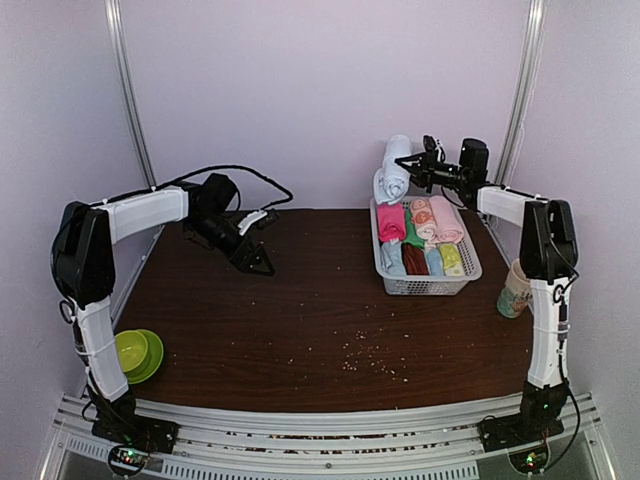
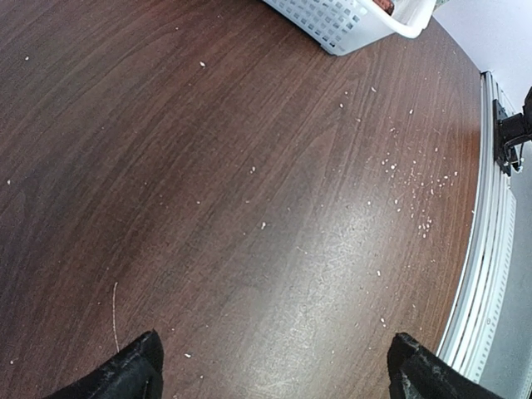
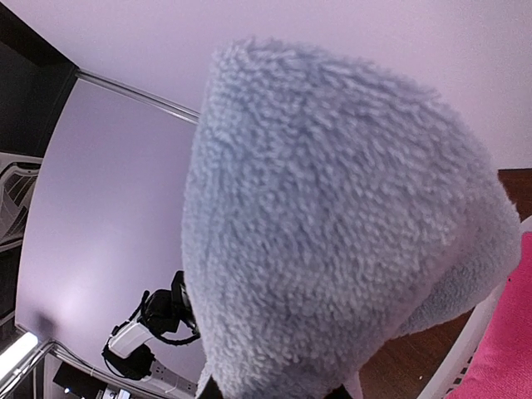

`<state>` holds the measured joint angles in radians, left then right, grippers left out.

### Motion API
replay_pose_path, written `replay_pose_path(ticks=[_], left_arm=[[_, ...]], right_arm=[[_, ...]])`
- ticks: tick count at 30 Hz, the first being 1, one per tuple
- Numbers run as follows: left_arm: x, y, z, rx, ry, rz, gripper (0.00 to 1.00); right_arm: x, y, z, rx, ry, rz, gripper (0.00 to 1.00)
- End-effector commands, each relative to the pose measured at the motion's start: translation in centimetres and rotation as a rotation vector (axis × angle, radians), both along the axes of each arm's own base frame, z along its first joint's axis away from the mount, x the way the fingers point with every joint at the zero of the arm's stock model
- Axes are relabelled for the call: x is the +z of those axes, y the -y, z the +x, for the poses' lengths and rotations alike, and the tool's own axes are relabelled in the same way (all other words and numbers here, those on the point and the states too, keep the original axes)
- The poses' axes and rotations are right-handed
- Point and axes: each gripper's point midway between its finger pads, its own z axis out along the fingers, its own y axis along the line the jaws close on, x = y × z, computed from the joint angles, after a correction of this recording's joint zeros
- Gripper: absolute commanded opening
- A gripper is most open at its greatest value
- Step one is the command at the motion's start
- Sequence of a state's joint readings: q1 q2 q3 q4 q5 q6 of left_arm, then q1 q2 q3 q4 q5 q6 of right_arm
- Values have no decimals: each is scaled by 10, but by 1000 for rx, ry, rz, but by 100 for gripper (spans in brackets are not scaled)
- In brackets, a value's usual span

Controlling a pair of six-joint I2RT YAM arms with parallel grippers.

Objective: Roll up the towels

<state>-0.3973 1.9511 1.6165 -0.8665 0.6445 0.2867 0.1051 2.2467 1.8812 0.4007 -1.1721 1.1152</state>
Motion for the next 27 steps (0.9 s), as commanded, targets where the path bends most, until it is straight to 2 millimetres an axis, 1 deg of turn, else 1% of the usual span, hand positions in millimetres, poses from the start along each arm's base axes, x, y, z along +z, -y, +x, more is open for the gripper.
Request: replay_pose_path(ticks=[1, 4, 8, 10, 17, 19, 22, 24, 27], left_arm=[[6, 4, 4, -13, 10, -26, 97], [6, 3, 2, -14, 11, -26, 98], [5, 3, 1, -16, 7, -23, 98], [5, 2, 1, -14, 6, -23, 98], [6, 3, -1, -17, 3, -30, 98], [6, 3, -1, -18, 3, -31, 98], [7, 4, -2, -19, 4, -35, 98], [8, 4, -3, -21, 2, -38, 98], [8, 4, -4, -25, 1, -42, 98]], right_arm=[[-15, 6, 11, 22, -18, 12, 0], [-33, 19, 20, -14, -59, -2, 0], [-61, 31, 25, -56, -117, -72, 0], [-72, 34, 26, -65, -143, -96, 0], [-94, 44, 22, -85, -199, -144, 0], [-104, 45, 21, -87, -222, -175, 0], [-126, 47, 18, -87, -279, -229, 0], [-143, 51, 15, -90, -301, -307, 0], [-157, 60, 11, -106, -334, -432, 0]])
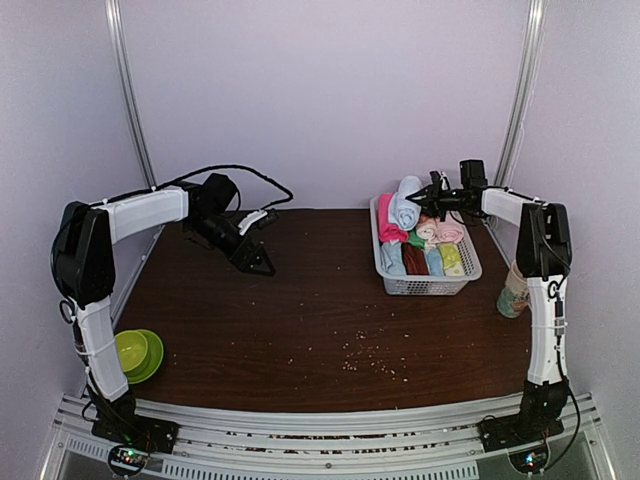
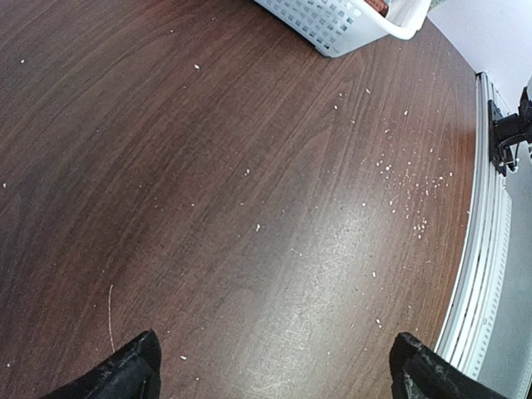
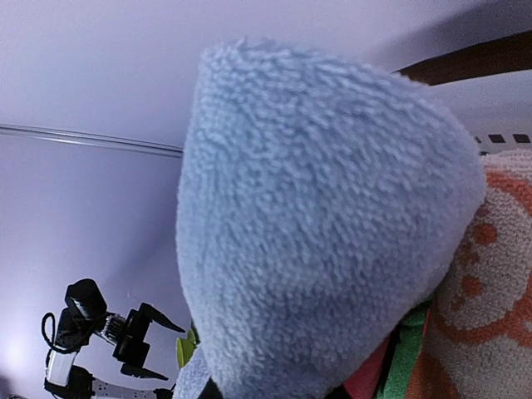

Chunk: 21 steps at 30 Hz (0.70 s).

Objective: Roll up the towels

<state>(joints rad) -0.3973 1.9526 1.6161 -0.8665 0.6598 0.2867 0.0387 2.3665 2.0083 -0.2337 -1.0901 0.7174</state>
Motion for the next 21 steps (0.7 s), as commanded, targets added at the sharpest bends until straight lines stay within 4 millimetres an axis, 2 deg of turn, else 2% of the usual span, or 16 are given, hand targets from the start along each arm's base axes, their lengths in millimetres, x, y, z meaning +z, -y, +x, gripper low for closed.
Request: replay_pose_path(ticks=[1, 8, 12, 13, 15, 16, 21], left_arm=[[7, 2, -2, -19, 6, -30, 98], [6, 3, -5, -26, -1, -37, 98], [7, 2, -7, -29, 1, -38, 98], [6, 2, -7, -31, 0, -39, 98], [6, 3, -7, -31, -3, -41, 98], [6, 3, -8, -32, -4, -43, 98], [7, 3, -7, -29, -3, -44, 98]], right_arm=[[-40, 19, -10, -10, -83, -229, 0], [-63, 27, -16, 1, -141, -393, 3], [-79, 26, -19, 8, -169, -470, 13], [-81, 25, -19, 8, -170, -477, 21], [-84, 26, -19, 1, -172, -501, 95], [-82, 26, -19, -2, -162, -516, 100], [-66, 42, -19, -66, -129, -664, 99]])
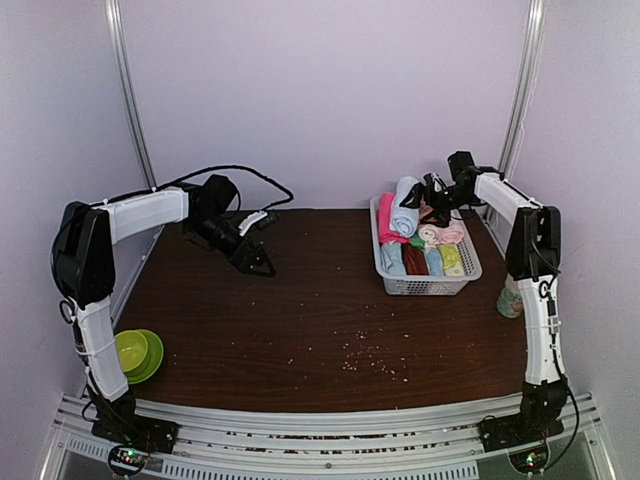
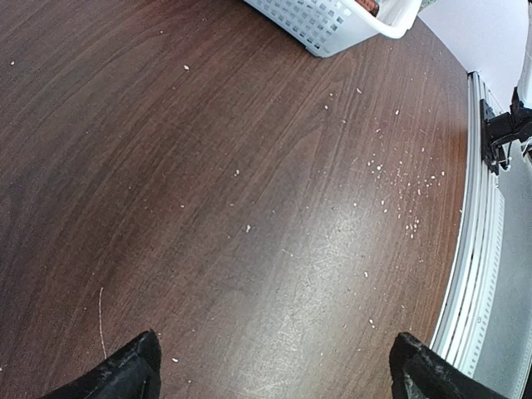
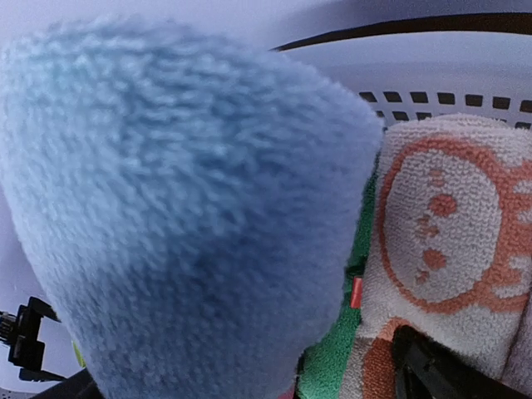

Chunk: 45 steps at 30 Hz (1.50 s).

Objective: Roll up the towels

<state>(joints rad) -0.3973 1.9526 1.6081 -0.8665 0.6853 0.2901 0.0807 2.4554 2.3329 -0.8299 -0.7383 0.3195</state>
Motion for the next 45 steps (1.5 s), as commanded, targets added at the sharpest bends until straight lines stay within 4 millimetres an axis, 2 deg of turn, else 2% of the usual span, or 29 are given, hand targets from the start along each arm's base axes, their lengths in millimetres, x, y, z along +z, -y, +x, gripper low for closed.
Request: replay_pose_path(ticks=[1, 7, 10, 14, 20, 26, 32, 38, 41, 45], left_arm=[[6, 1, -3, -16, 9, -25, 98], [6, 2, 0, -6, 9, -23, 98], [5, 2, 1, -4, 7, -21, 98], [3, 1, 2, 3, 9, -14, 98], [4, 1, 4, 12, 14, -9, 98], [3, -1, 5, 19, 17, 0, 98], [1, -2, 5, 21, 20, 6, 98], [1, -2, 6, 26, 20, 11, 98], [0, -3, 7, 31, 24, 20, 98], [-2, -4, 9, 36, 32, 29, 98]], right_arm=[[-23, 28, -14, -74, -65, -249, 100], [-8, 35, -19, -93, -38, -336, 100], [3, 26, -20, -81, -10, -285, 100], [28, 17, -19, -84, 35, -228, 99], [54, 30, -17, -137, 74, -284, 100], [60, 35, -17, -151, 90, -312, 100], [57, 22, -18, -129, 104, -315, 100], [78, 19, -21, -159, 201, -463, 100], [99, 22, -20, -209, 288, -459, 100], [108, 38, -28, -271, 329, -518, 100]])
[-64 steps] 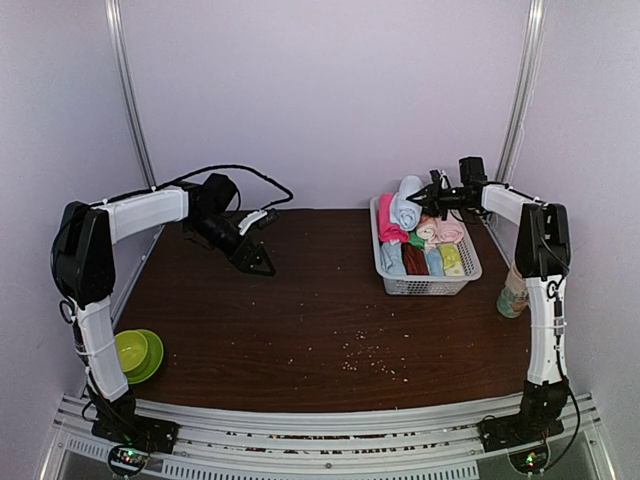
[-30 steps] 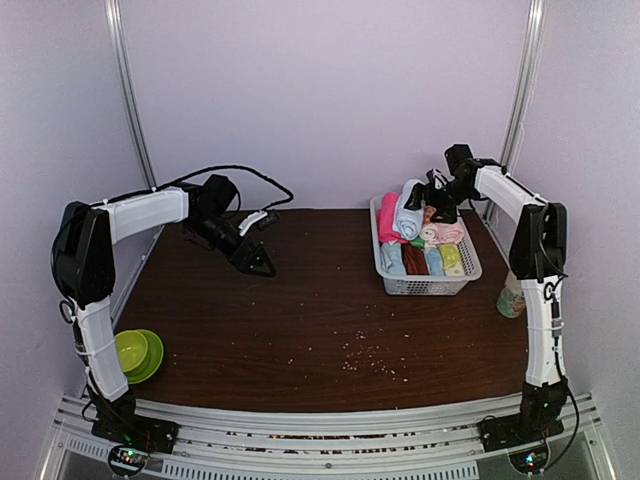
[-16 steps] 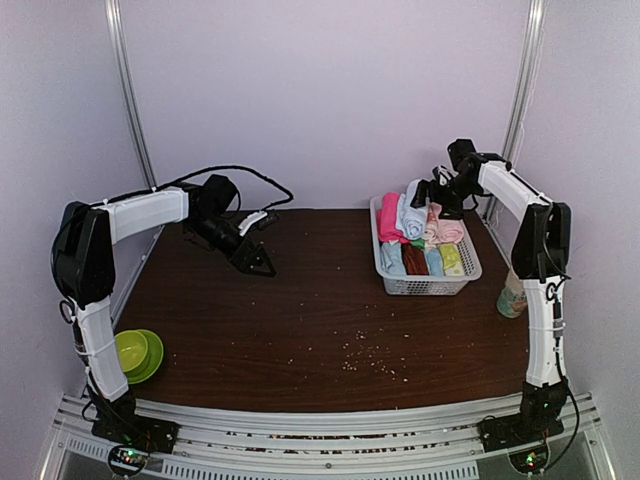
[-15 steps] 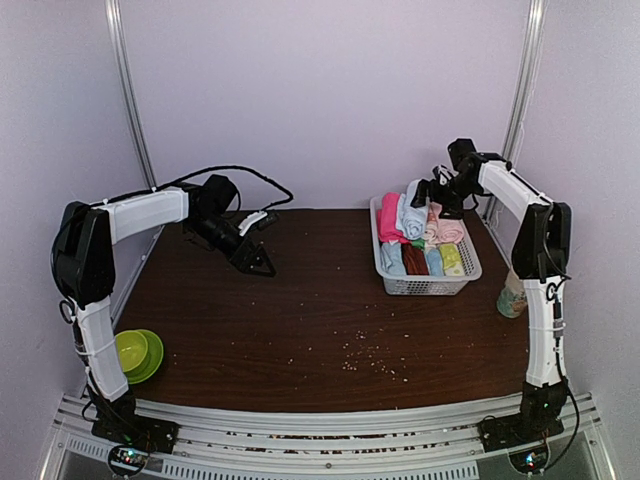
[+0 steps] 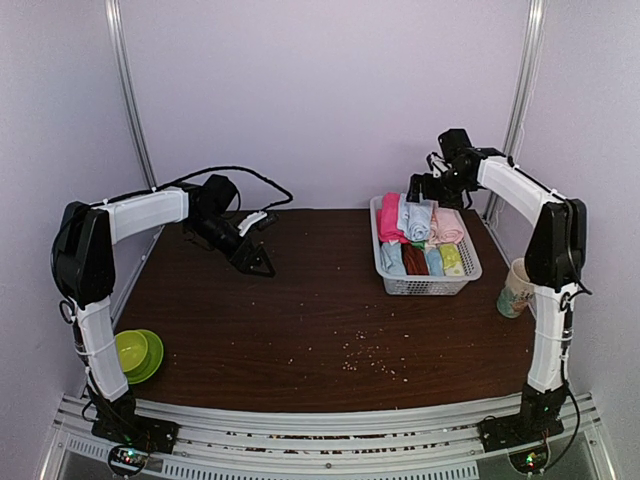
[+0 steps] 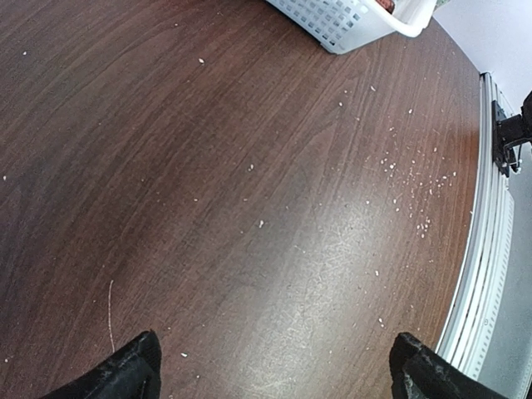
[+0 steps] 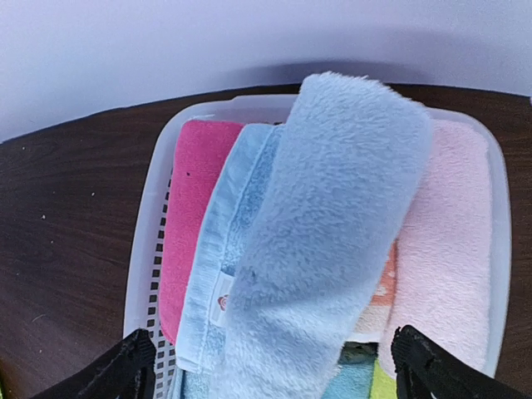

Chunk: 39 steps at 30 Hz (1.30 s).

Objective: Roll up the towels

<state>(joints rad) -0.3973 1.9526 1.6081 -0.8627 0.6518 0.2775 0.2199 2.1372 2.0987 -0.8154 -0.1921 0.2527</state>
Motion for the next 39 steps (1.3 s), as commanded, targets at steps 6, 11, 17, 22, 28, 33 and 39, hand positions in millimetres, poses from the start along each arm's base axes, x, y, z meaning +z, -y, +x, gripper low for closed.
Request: replay_pose_path(ticks=[6, 11, 17, 22, 28, 33, 39], left_arm=[[2, -2, 10, 25, 40, 11, 98], [6, -4, 16, 45, 47, 3, 98], [6, -6, 16, 49, 46, 6, 98], [3, -7, 18, 56, 49, 17, 98], [1, -7, 17, 60, 43, 19, 98], [0, -8, 17, 61, 42, 22, 98], [-1, -9, 18, 64, 43, 23, 98]], right_arm=[[74, 54, -11, -228, 258, -283, 100], [67, 46, -16, -219, 293, -16, 100], [56, 25, -10, -131, 254, 142, 94], [22, 10, 0, -142, 166, 68, 79], [3, 5, 16, -188, 127, -56, 63], [-9, 11, 21, -224, 109, -123, 59], [-11, 15, 22, -241, 117, -167, 59]])
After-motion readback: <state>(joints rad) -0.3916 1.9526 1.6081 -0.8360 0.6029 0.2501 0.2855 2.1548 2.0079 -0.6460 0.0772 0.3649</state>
